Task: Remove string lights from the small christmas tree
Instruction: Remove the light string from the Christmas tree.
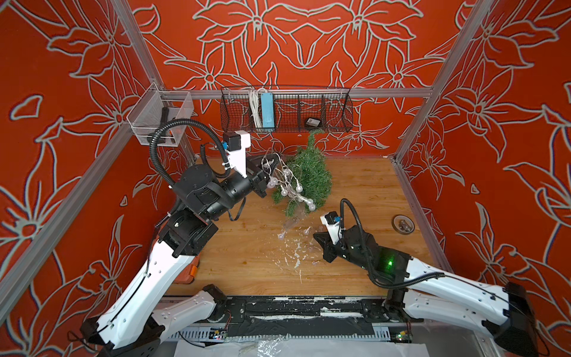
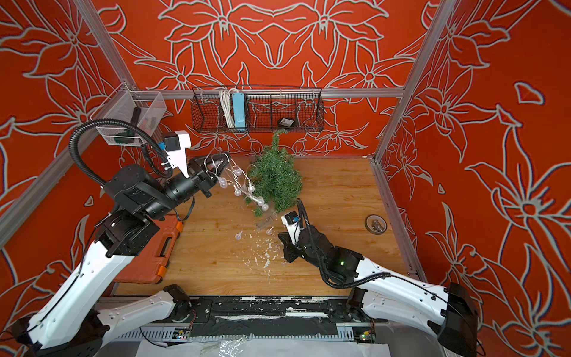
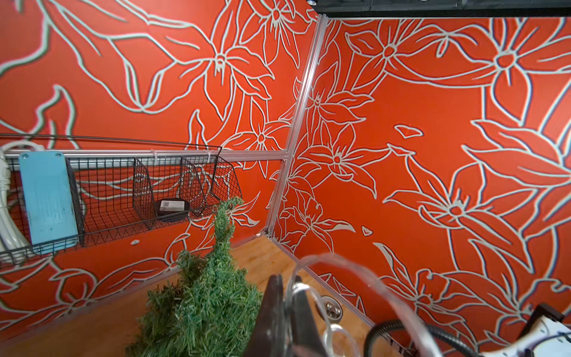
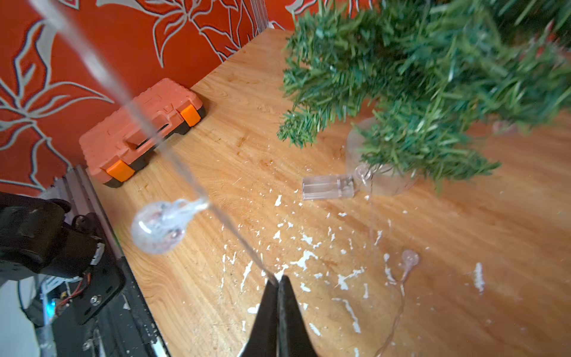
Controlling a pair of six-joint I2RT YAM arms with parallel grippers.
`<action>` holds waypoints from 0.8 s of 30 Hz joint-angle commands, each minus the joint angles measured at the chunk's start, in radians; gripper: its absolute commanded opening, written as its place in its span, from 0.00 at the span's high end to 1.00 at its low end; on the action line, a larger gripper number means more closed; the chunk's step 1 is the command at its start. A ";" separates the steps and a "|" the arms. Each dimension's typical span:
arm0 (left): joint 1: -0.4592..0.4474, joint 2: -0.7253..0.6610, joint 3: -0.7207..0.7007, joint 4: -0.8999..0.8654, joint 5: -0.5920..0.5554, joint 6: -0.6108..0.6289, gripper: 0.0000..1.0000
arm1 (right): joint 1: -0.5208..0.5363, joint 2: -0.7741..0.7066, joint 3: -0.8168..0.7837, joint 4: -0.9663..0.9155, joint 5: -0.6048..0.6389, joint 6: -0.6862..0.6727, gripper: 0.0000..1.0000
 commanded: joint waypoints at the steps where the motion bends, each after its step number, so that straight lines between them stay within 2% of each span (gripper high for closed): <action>1: 0.003 -0.033 -0.019 0.047 0.019 -0.018 1.00 | -0.007 0.035 -0.016 -0.007 0.024 0.064 0.52; 5: 0.002 -0.064 -0.068 0.041 0.007 -0.016 1.00 | -0.043 0.022 -0.023 -0.007 0.064 0.045 0.40; 9: 0.002 -0.071 -0.071 0.023 0.045 -0.030 1.00 | -0.136 0.086 -0.031 0.082 -0.046 0.049 0.33; 11: 0.002 -0.074 -0.070 0.019 0.056 -0.035 1.00 | -0.186 0.162 -0.014 0.144 -0.133 0.039 0.33; 19: 0.002 -0.087 -0.038 -0.022 0.067 -0.027 1.00 | -0.242 0.439 0.000 0.393 -0.229 -0.011 0.32; 24: 0.001 -0.092 -0.035 -0.032 0.064 -0.023 1.00 | -0.244 0.537 -0.003 0.539 -0.195 -0.031 0.32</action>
